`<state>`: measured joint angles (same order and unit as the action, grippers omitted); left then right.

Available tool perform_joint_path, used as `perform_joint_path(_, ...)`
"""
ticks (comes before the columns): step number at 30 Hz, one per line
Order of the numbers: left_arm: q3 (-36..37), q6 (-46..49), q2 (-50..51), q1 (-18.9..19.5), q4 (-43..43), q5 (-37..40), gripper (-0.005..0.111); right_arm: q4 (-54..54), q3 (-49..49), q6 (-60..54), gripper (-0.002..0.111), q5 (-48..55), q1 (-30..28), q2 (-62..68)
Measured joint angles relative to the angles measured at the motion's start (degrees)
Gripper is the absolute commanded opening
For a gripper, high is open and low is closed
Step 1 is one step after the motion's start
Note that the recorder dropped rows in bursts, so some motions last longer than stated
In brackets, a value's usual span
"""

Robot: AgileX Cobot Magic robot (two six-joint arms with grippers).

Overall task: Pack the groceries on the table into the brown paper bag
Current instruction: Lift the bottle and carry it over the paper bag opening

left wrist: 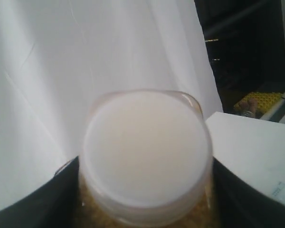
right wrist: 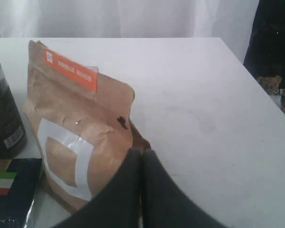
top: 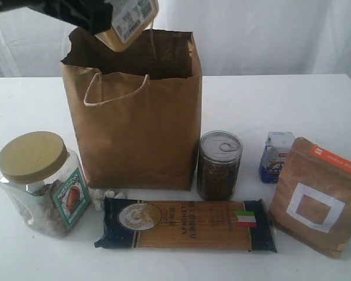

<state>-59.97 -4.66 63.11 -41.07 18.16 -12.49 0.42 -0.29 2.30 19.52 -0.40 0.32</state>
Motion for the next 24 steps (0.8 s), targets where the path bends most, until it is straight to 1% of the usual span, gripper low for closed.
perform_joint_path(3, 0.0, 3.8, 1.95, 0.0, -3.6, 0.0, 0.0, 0.0, 0.0, 0.0, 0.0, 0.0, 0.0, 0.0)
perform_joint_path(6, 0.0, 7.68, 3.29, 1.4, -7.24, -1.58, 0.0, 0.0, 0.0, 0.0, 0.0, 0.0, 0.0, 0.0)
perform_joint_path(8, 0.0, 8.79, 4.5, 3.19, -9.36, -3.65, 0.0, 0.0, 0.0, 0.0, 0.0, 0.0, 0.0, 0.0)
perform_joint_path(10, 0.0, 8.81, 6.16, 5.75, -11.99, -5.58, 0.0, 0.0, 0.0, 0.0, 0.0, 0.0, 0.0, 0.0)
perform_joint_path(12, 0.0, 6.95, 8.12, 8.06, -13.86, -6.26, 0.0, 0.0, 0.0, 0.0, 0.0, 0.0, 0.0, 0.0)
perform_joint_path(14, 0.0, 4.66, 10.46, 9.53, -14.57, -7.02, 0.0, 0.0, 0.0, 0.0, 0.0, 0.0, 0.0, 0.0)
perform_joint_path(19, 0.0, 1.15, 15.01, 10.01, -13.56, -8.07, 0.0, 0.0, 0.0, 0.0, 0.0, 0.0, 0.0, 0.0)
perform_joint_path(24, 0.0, 0.9, 15.9, 10.01, -12.77, -5.16, 0.0, 0.0, 0.0, 0.0, 0.0, 0.0, 0.0, 0.0)
